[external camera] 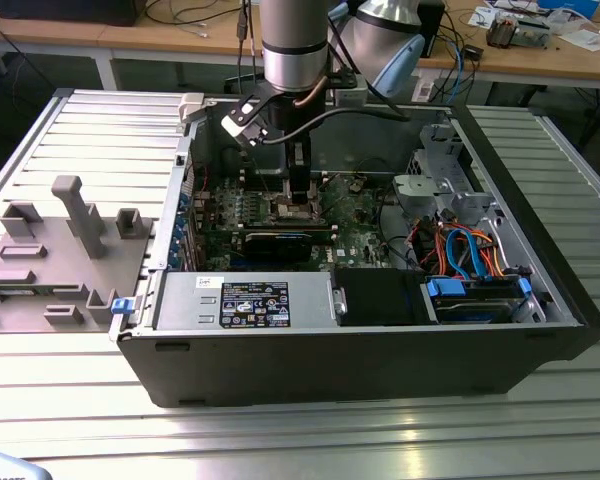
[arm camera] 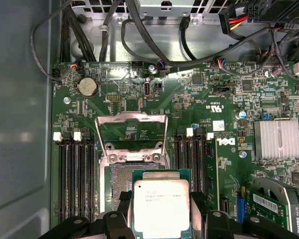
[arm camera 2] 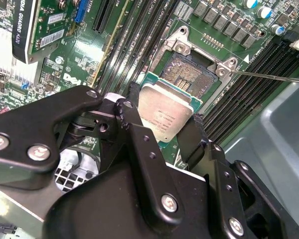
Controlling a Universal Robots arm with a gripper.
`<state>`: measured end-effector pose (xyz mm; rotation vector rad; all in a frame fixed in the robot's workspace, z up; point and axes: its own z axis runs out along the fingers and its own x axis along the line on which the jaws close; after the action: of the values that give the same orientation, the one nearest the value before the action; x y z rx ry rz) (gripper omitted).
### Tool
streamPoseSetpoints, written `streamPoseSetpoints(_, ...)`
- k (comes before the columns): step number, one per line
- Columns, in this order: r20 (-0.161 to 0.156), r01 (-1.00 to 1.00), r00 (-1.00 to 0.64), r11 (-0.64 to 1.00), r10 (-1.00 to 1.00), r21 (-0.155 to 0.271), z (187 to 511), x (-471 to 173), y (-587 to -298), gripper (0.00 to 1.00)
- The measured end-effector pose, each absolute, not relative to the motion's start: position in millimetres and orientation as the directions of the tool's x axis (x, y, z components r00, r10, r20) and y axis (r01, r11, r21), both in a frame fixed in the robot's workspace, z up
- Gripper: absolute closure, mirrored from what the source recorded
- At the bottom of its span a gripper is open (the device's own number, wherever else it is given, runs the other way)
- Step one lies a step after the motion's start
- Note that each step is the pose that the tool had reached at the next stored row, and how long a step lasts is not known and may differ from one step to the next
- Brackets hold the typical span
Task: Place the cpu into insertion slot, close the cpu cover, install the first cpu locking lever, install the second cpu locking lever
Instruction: 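Place the cpu into insertion slot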
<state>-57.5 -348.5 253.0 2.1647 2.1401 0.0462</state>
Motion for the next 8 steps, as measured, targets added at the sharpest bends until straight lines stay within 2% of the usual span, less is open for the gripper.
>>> streamPoseSetpoints(8, -0.047, 0.996, 0.014, -0.009, 0.999, 0.090, 251.2, -57.5, -348.5, 0.45)
